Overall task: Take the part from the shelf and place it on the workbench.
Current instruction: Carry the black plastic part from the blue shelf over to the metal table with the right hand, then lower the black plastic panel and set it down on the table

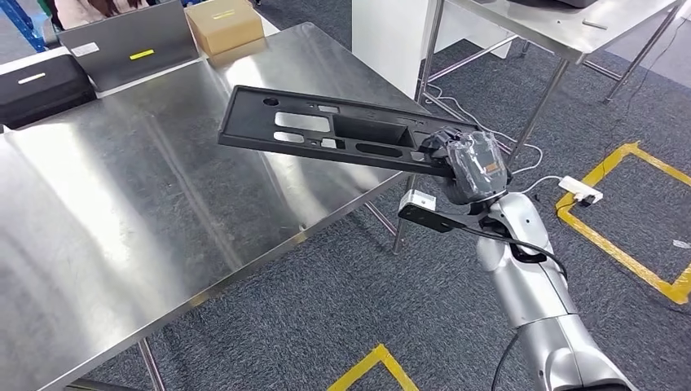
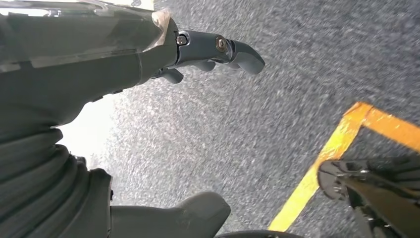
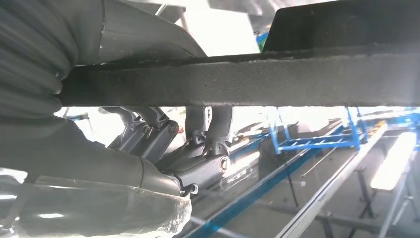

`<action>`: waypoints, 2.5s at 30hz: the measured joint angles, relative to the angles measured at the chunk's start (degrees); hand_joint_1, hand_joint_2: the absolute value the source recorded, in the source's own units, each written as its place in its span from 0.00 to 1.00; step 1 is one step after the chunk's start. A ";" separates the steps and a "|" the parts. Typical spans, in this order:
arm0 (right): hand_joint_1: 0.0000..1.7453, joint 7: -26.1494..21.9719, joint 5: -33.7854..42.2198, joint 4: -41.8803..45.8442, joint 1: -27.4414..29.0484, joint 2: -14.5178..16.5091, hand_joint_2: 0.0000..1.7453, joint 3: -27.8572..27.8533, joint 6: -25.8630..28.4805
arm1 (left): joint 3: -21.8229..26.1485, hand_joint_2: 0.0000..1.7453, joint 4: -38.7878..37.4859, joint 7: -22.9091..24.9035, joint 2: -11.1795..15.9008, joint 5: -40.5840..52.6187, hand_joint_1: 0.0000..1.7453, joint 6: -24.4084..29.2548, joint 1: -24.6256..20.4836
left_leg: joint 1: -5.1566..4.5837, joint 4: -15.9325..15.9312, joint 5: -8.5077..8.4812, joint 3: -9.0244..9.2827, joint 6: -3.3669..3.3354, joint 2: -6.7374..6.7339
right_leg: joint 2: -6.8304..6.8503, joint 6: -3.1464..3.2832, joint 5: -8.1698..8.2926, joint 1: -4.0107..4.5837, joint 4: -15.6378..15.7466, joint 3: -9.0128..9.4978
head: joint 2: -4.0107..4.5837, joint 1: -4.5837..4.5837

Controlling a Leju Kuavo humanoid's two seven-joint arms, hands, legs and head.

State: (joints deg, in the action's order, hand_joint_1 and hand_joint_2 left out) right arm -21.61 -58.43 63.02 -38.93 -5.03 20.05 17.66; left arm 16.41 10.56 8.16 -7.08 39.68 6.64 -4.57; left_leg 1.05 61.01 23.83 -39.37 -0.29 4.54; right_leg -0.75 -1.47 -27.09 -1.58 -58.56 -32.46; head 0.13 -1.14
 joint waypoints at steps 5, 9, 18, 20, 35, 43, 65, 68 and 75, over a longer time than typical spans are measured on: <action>0.99 -0.44 -1.21 -6.36 -2.34 2.98 1.00 1.64 0.87 | 0.00 1.00 0.00 0.14 -0.07 0.83 0.00 -0.54 -0.68 | -0.08 14.05 6.44 -5.95 0.31 -3.99 | 3.03 1.39 0.09 0.99 0.02 -0.17 | 0.00 -0.33; 0.99 -0.77 -1.79 -8.31 -2.83 3.98 1.00 2.42 0.97 | 0.00 1.00 0.00 0.19 -0.09 1.19 0.00 -0.68 -0.73 | -0.09 13.06 5.34 -5.18 0.22 -4.21 | 3.87 1.42 0.07 1.19 0.01 -0.19 | 0.00 -0.37; 0.99 -1.22 -2.04 -16.52 -7.07 8.47 1.00 6.37 2.04 | 0.02 1.00 0.00 0.43 -0.12 1.85 0.00 -0.71 -1.74 | -0.49 -2.07 0.07 2.46 -2.88 -4.48 | 2.37 0.47 -4.37 1.78 -7.58 -3.72 | 0.00 -0.24; 0.99 -1.27 -1.91 -17.43 -7.05 8.47 1.00 6.63 2.08 | 0.02 1.00 0.00 0.48 -0.19 2.10 0.00 -0.72 -1.82 | -0.40 -2.06 -0.02 2.40 -3.00 -2.96 | 1.26 0.33 -6.94 1.39 -14.71 -7.00 | 0.00 -0.21; 0.99 -1.00 -1.41 -20.76 -8.07 11.50 1.00 8.89 2.40 | 0.04 1.00 0.00 0.46 -0.05 2.65 0.00 -0.66 -1.54 | 0.07 11.42 6.15 -4.97 0.53 -3.89 | 1.74 1.46 0.30 0.52 -0.15 -0.78 | 0.00 -0.83; 0.99 -0.94 -1.41 -21.99 -8.69 11.37 1.00 9.15 3.09 | 0.09 1.00 0.01 -2.78 0.13 3.38 0.00 -0.24 -1.73 | -0.93 -1.13 1.23 2.49 -0.83 -7.89 | 6.22 1.15 -0.13 1.83 -0.14 -0.65 | 0.00 -0.73; 0.99 15.05 -15.88 -34.13 -14.98 -3.55 1.00 0.02 13.95 | 7.03 1.00 0.40 -40.30 -1.81 -3.32 0.00 5.94 -2.09 | -0.79 -2.02 0.06 2.66 -3.26 -2.71 | 0.26 -0.91 0.83 0.56 0.03 -1.37 | 0.00 -0.49; 0.99 16.38 -16.39 -35.65 -15.46 -4.99 1.00 -1.39 13.84 | 8.00 1.00 0.50 -41.34 -1.91 -4.34 0.00 7.78 -2.11 | -0.72 -2.22 -0.04 2.70 -3.25 -2.66 | 0.32 -0.86 0.81 0.69 0.02 -1.40 | 0.00 -0.49; 0.99 13.62 -15.88 -39.15 -17.64 -8.00 1.00 -5.06 13.08 | 10.16 1.00 0.57 -42.80 -1.93 -5.35 0.00 9.04 -2.24 | -0.67 -2.34 0.02 2.65 -2.36 -2.87 | 0.27 -0.83 0.79 0.85 -0.02 -1.47 | 0.00 -0.46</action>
State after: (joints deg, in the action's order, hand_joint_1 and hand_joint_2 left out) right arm -7.98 -74.31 23.87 -56.57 -13.03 14.98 30.74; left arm 26.57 11.13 -34.64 -9.01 34.33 15.69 -6.81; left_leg 0.38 58.68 23.85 -36.72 -2.65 1.67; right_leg -0.48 -2.30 -26.30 -0.73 -58.58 -33.93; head 0.13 -1.60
